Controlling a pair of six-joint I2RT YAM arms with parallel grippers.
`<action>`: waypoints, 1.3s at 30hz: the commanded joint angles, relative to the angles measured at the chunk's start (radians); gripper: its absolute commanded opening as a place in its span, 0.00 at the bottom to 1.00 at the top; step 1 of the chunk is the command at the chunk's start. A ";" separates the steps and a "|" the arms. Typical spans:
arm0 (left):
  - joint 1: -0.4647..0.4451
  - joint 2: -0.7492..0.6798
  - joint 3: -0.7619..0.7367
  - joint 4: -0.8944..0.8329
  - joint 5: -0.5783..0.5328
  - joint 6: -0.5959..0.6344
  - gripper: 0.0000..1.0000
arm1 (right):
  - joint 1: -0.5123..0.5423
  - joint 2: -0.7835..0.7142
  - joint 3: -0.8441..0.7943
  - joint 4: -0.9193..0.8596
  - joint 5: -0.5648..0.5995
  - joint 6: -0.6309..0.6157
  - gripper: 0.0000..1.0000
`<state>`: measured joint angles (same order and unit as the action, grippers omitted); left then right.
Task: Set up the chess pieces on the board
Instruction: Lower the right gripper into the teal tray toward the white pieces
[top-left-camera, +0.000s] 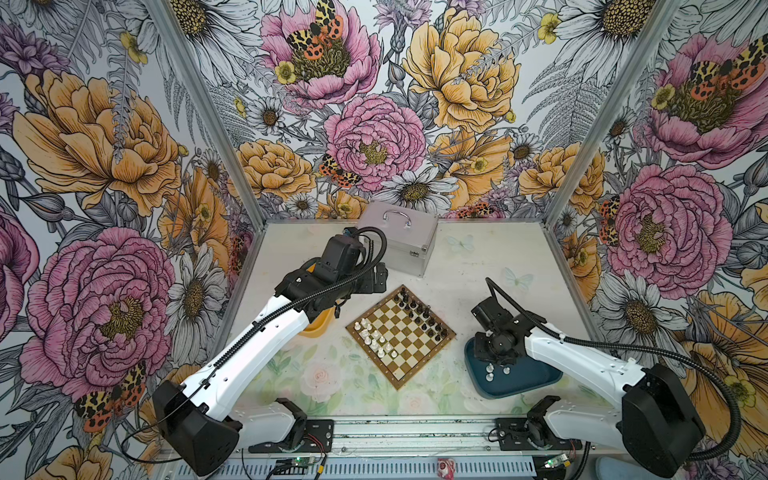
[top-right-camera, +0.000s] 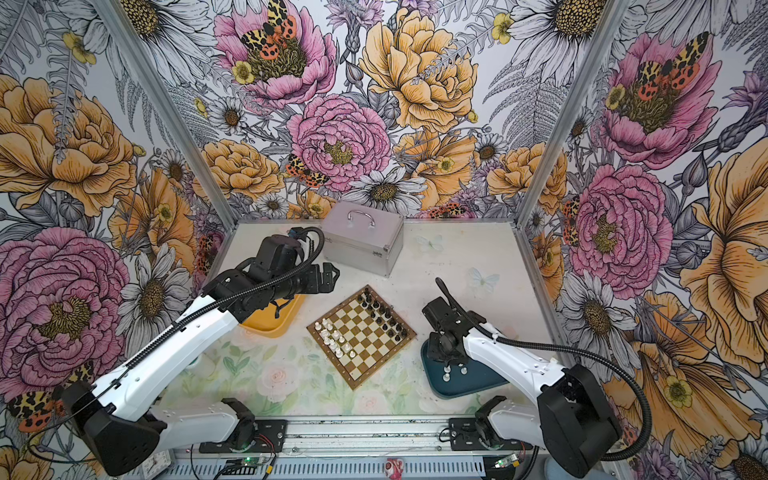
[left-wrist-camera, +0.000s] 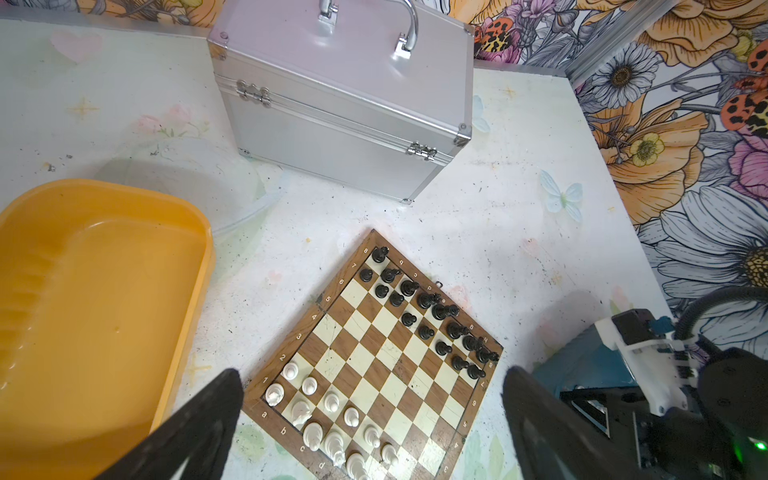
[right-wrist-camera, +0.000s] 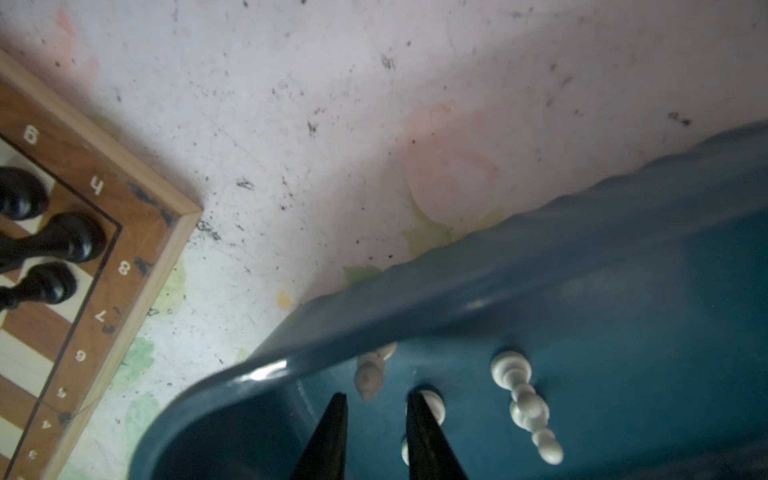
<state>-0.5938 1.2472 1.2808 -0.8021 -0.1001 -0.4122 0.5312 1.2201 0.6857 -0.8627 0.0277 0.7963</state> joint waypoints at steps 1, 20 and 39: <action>0.010 0.013 0.014 0.031 0.014 0.009 0.99 | -0.013 0.011 -0.009 0.037 -0.012 0.001 0.27; 0.018 0.043 0.034 0.034 0.021 0.015 0.99 | -0.043 0.047 -0.015 0.068 -0.031 -0.024 0.17; 0.020 0.090 0.075 0.032 0.028 0.026 0.99 | -0.059 0.050 0.022 0.062 -0.061 -0.053 0.08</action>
<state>-0.5838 1.3296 1.3296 -0.7906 -0.0921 -0.4084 0.4763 1.2762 0.6781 -0.8097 -0.0185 0.7586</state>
